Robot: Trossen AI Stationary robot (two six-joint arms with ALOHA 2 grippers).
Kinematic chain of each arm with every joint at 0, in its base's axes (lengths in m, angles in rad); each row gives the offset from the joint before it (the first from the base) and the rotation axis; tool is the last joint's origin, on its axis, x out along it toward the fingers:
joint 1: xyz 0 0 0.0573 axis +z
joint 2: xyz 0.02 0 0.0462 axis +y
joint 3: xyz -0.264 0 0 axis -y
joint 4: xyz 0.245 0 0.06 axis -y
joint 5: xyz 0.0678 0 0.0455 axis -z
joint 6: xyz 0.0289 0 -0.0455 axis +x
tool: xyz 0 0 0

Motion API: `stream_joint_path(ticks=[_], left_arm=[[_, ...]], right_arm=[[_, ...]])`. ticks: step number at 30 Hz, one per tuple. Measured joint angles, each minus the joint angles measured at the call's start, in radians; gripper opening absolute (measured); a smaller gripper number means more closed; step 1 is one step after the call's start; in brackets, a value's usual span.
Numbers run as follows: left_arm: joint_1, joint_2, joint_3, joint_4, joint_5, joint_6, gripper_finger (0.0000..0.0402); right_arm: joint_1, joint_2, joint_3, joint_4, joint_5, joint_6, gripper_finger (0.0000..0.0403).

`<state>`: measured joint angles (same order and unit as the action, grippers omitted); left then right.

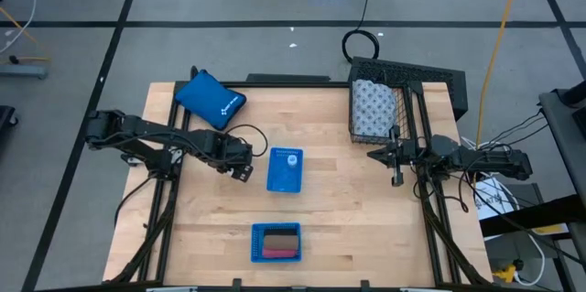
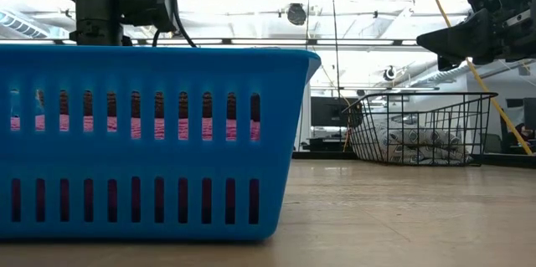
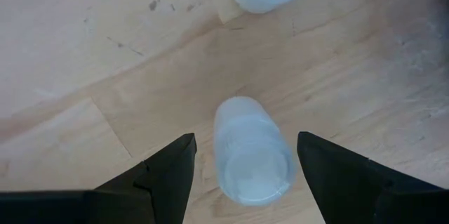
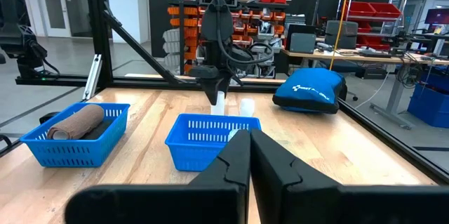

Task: Pick & place medical supplies in basket/bin
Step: Put the bottom white pill bottle into the top blue bin

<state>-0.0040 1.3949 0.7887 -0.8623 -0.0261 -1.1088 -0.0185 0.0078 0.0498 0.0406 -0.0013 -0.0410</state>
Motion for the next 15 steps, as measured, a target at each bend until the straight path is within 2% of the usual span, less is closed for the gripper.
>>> stream_joint_path(ticks=[15], left_arm=[[0.000,0.000,0.000,0.000,-0.001,0.005,0.0255]], right_arm=[[0.000,0.000,0.000,0.000,0.000,0.000,0.0000]])
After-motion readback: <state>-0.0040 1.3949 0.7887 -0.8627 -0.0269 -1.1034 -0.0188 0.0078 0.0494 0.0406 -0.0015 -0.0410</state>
